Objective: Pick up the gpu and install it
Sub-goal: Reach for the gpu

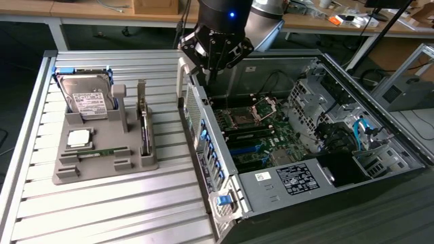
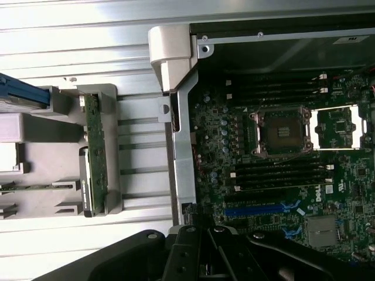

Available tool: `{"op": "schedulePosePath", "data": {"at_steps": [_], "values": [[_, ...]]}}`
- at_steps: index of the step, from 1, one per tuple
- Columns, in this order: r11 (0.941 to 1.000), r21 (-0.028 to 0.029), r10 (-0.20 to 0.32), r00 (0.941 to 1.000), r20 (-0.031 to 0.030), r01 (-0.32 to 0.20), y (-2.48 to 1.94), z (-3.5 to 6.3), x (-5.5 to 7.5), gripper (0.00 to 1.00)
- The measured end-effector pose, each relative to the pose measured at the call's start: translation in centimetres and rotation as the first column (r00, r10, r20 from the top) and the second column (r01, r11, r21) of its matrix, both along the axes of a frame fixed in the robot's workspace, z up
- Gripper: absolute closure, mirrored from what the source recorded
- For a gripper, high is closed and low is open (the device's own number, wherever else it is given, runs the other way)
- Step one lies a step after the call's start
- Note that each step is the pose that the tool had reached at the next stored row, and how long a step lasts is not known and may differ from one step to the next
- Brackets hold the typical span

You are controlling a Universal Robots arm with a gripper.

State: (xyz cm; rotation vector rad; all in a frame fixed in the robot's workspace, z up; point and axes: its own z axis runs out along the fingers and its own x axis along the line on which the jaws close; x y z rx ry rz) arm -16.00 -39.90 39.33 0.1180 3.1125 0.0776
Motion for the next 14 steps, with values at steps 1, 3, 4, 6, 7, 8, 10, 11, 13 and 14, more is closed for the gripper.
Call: {"op": "schedulePosePath", "data": {"at_steps": [1, 3, 4, 6, 7, 8, 10, 11, 13, 14], "values": [[1.0000, 0.0000, 0.000, 1.0000, 0.0000, 0.000, 0.00, 0.00, -0.04, 0.89], [1.0000, 0.0000, 0.000, 1.0000, 0.0000, 0.000, 0.00, 0.00, -0.12, 0.89], [1.0000, 0.0000, 0.000, 1.0000, 0.0000, 0.000, 0.00, 0.00, -0.15, 0.89], [1.0000, 0.0000, 0.000, 1.0000, 0.0000, 0.000, 0.00, 0.00, -0.23, 0.89], [1.0000, 0.0000, 0.000, 1.0000, 0.0000, 0.000, 0.00, 0.00, -0.26, 0.89], [1.0000, -0.0001, 0.000, 1.0000, -0.0001, 0.000, 0.00, 0.00, -0.30, 0.89], [1.0000, 0.0000, 0.000, 1.0000, 0.0001, 0.000, 0.00, 0.00, -0.36, 0.89], [1.0000, 0.0000, 0.000, 1.0000, 0.0000, 0.000, 0.00, 0.00, -0.39, 0.89], [1.0000, 0.0000, 0.000, 1.0000, 0.0000, 0.000, 0.00, 0.00, -0.46, 0.89], [1.0000, 0.0000, 0.000, 1.0000, 0.0000, 0.000, 0.00, 0.00, -0.49, 0.89]]}}
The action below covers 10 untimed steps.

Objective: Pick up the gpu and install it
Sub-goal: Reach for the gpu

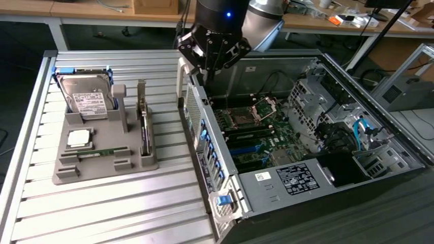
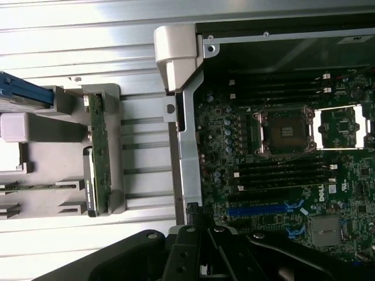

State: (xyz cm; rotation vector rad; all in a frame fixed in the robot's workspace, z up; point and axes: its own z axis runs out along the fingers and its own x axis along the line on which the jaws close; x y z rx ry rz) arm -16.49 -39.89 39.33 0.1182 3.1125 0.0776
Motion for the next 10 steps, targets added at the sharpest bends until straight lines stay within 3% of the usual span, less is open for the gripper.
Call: {"op": "schedulePosePath", "data": {"at_steps": [10], "values": [[1.0000, 0.0000, 0.000, 1.0000, 0.0000, 0.000, 0.00, 0.00, -0.34, 0.89]]}}
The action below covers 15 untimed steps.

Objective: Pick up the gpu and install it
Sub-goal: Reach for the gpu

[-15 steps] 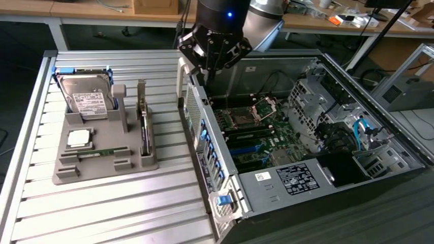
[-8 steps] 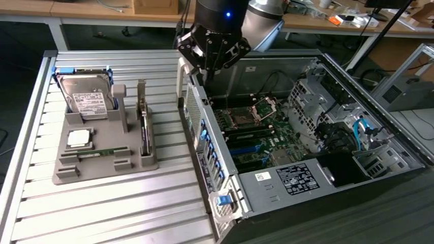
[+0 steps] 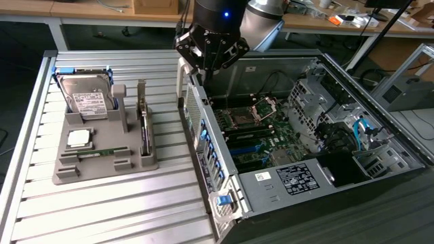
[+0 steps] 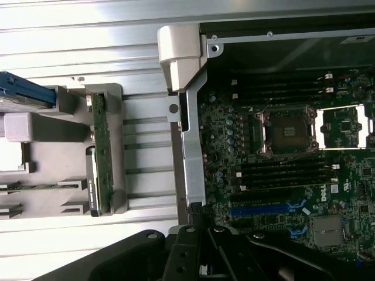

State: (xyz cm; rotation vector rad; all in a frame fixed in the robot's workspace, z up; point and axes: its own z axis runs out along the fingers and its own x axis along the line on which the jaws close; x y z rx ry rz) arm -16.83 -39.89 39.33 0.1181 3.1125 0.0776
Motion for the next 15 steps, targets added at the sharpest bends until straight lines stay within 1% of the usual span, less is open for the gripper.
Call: {"op": "schedulePosePath", "data": {"at_steps": [15], "values": [[1.0000, 0.0000, 0.000, 1.0000, 0.0000, 0.000, 0.00, 0.00, -0.60, 0.89]]}}
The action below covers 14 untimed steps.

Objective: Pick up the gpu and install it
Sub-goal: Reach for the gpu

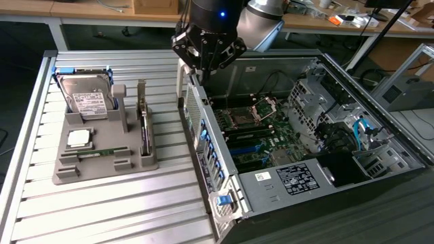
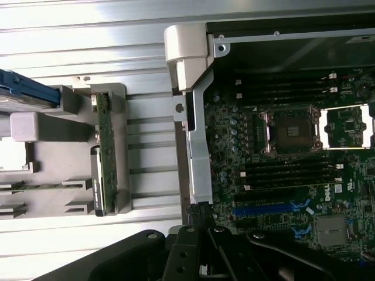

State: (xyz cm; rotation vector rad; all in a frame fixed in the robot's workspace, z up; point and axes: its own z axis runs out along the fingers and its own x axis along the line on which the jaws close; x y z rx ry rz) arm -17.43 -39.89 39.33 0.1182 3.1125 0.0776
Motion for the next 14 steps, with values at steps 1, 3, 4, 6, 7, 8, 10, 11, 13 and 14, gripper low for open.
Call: {"op": "schedulePosePath", "data": {"at_steps": [1, 3, 4, 6, 7, 8, 10, 11, 13, 14], "values": [[1.0000, 0.0000, 0.000, 1.0000, 0.0000, 0.000, 0.00, 0.00, -0.04, 0.89], [1.0000, -0.0001, 0.000, 1.0000, -0.0001, 0.000, 0.00, 0.00, -0.12, 0.89], [1.0000, 0.0000, 0.000, 1.0000, 0.0000, 0.000, 0.00, 0.00, -0.15, 0.89], [1.0000, 0.0000, 0.000, 1.0000, 0.0000, 0.000, 0.00, 0.00, -0.21, 0.89], [1.0000, 0.0000, 0.000, 1.0000, 0.0000, 0.000, 0.00, 0.00, -0.25, 0.89], [1.0000, 0.0000, 0.000, 1.0000, 0.0000, 0.000, 0.00, 0.00, -0.29, 0.89], [1.0000, 0.0000, 0.000, 1.0000, -0.0001, 0.000, 0.00, 0.00, -0.36, 0.89], [1.0000, 0.0001, 0.000, 1.0000, 0.0000, 0.000, 0.00, 0.00, -0.41, 0.89], [1.0000, 0.0000, 0.000, 1.0000, 0.0000, 0.000, 0.00, 0.00, -0.48, 0.89], [1.0000, 0.0000, 0.000, 1.0000, 0.0000, 0.000, 0.00, 0.00, -0.51, 0.89]]}}
